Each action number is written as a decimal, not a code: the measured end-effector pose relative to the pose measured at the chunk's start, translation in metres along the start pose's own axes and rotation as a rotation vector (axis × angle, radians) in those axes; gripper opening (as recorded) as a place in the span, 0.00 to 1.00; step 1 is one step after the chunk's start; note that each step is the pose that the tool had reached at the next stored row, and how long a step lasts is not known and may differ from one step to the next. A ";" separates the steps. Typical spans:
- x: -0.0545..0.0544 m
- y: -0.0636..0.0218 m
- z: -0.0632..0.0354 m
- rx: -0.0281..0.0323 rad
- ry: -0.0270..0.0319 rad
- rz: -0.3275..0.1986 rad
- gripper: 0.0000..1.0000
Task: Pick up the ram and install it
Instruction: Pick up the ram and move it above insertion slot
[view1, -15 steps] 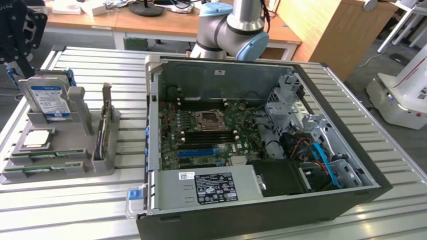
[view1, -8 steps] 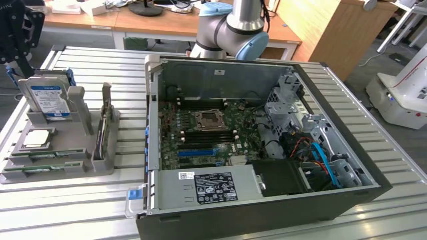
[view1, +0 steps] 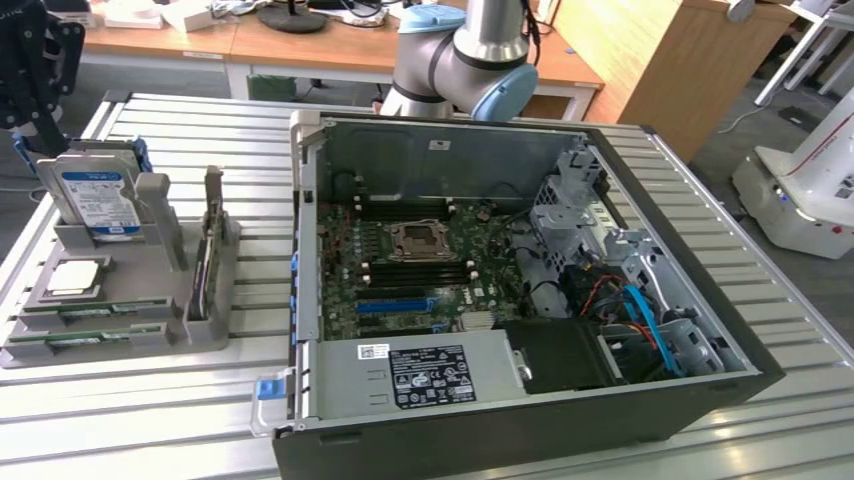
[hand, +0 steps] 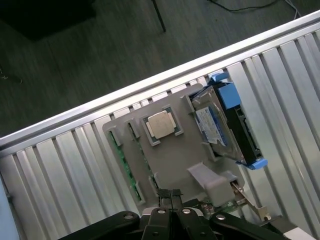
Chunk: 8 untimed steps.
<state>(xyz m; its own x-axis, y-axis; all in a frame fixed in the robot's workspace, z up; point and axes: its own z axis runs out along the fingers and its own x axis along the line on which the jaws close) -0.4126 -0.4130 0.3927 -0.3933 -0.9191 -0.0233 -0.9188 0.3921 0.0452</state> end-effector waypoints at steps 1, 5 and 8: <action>0.000 0.0000 0.0000 -0.0003 0.0005 -0.012 0.11; 0.000 0.0000 0.0001 -0.0012 0.0024 -0.054 0.11; 0.000 0.0000 0.0000 -0.0020 0.0039 -0.088 0.11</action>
<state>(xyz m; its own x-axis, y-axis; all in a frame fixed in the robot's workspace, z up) -0.4126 -0.4130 0.3927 -0.3108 -0.9502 -0.0233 -0.9498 0.3096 0.0452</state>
